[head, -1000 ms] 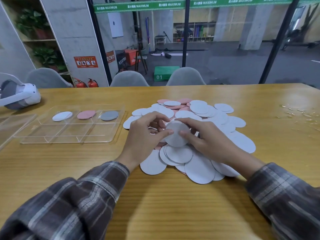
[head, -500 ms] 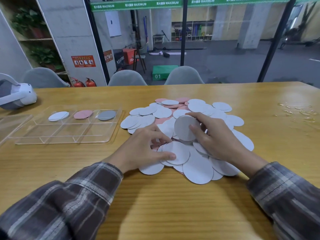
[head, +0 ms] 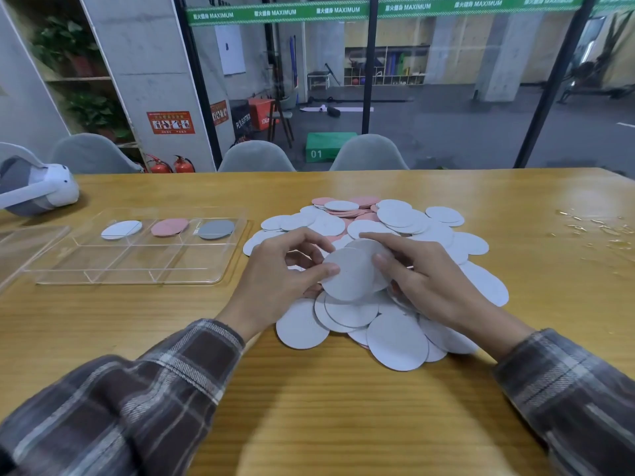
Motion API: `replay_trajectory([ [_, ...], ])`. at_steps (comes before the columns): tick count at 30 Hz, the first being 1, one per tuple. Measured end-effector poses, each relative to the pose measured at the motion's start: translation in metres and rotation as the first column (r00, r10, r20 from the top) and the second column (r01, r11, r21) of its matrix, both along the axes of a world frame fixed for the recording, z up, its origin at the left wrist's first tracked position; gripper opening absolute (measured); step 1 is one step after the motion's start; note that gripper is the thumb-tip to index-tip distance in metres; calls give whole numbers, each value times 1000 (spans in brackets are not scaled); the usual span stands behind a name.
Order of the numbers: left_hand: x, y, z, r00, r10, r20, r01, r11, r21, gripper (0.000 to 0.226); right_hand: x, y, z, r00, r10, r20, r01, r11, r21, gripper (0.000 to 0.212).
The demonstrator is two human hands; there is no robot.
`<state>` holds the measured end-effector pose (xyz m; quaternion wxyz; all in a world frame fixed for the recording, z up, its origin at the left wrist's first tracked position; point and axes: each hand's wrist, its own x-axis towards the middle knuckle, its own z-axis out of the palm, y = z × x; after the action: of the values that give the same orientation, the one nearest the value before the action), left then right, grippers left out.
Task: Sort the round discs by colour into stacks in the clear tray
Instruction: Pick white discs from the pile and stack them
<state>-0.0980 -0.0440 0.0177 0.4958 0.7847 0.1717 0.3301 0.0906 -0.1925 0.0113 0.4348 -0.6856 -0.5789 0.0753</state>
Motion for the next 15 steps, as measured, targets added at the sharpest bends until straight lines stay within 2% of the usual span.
replay_trajectory([
  [6, 4, -6, -2, 997, 76, 32, -77, 996, 44, 21, -8, 0, 1, 998, 68, -17, -68, 997, -41, 33],
  [10, 6, -6, -6, 995, 99, 33, -102, 985, 137, 21, -19, 0, 4, 991, 53, 124, -47, 998, -45, 37],
  [15, 6, -5, -6, 994, 109, 30, -113, 969, 220, 17, -15, 1, 4, 981, -7, 193, 6, 1000, 8, 37],
])
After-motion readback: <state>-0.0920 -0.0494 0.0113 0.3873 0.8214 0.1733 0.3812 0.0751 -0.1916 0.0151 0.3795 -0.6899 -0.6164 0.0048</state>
